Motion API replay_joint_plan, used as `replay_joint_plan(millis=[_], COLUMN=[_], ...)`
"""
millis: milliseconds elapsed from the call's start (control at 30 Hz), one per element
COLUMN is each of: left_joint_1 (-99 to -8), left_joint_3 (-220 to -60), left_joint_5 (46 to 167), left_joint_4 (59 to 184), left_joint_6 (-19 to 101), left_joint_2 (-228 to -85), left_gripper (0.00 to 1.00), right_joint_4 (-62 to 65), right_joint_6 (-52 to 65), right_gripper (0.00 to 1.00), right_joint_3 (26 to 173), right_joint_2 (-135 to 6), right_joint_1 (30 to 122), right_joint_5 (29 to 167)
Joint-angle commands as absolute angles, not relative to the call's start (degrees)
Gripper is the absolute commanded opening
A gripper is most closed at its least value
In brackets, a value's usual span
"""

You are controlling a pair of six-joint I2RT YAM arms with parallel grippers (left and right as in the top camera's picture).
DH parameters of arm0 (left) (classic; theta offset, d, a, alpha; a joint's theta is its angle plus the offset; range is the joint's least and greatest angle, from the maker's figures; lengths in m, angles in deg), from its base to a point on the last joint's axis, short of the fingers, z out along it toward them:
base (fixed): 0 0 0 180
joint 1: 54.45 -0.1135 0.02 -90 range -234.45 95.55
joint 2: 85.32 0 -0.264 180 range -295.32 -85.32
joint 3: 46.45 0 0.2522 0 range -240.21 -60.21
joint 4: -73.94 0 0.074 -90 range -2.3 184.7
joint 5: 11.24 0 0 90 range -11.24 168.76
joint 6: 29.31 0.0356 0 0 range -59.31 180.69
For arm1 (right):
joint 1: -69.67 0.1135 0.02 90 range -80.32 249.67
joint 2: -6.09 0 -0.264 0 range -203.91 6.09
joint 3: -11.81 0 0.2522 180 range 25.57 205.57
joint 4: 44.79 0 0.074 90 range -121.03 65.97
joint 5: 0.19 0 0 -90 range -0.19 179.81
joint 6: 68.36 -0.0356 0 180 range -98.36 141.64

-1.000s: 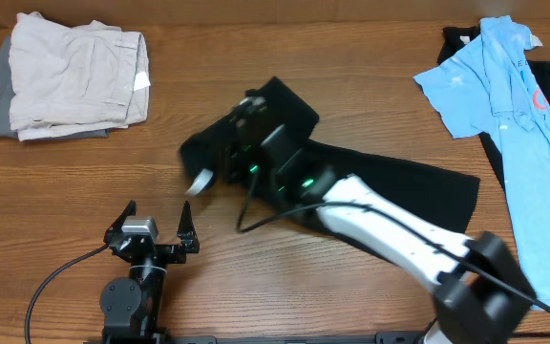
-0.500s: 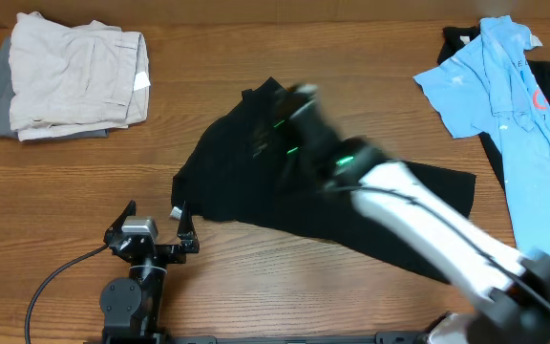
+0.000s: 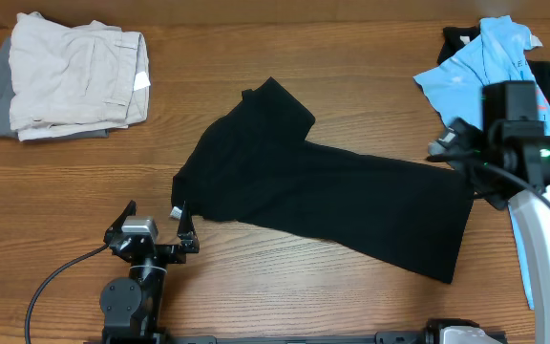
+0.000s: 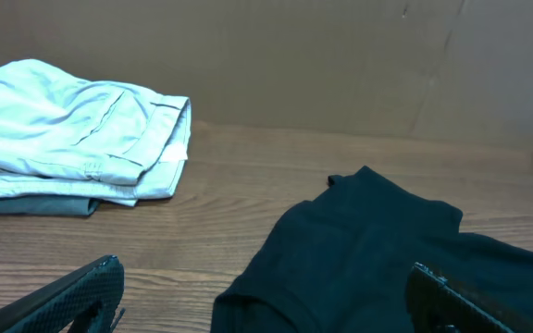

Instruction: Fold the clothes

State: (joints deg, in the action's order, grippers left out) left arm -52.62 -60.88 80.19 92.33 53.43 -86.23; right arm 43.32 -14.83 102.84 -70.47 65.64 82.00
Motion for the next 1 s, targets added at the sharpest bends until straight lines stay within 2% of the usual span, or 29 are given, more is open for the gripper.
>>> replay_joint_plan(millis=[0,200,367,600,967], left_joint_1=[-52.9,-52.9,-52.9,-52.9,-52.9], left_joint_3=[-60.5,-60.5,-60.5,-60.5,-60.5], left_joint_5=[79.8,79.8,79.8,79.8,79.8], left_joint_4=[92.1,92.1,92.1,92.2,92.2], left_joint_6=[54.3,54.3,54.3,54.3,54.3], left_joint_2=[-85.6,-85.6,-85.6,-85.6,-85.6], left_gripper=[1.0,1.0,1.0,1.0,1.0], right_joint_4=[42.5,38.7,37.5,32.5,27.4], right_joint_6=[-15.5,-15.5,-15.7,-15.9,-14.2], right_gripper=[1.0,1.0,1.0,1.0,1.0], right_joint_3=[98.3,89.0,81.9,72.5,76.4], right_joint_2=[-70.5,-70.5,-70.5,-70.5,-70.4], right_joint_1=[60.2,55.7,55.7,55.8,55.8], right_joint_5=[87.1,91.3,97.6,99.8,100.0])
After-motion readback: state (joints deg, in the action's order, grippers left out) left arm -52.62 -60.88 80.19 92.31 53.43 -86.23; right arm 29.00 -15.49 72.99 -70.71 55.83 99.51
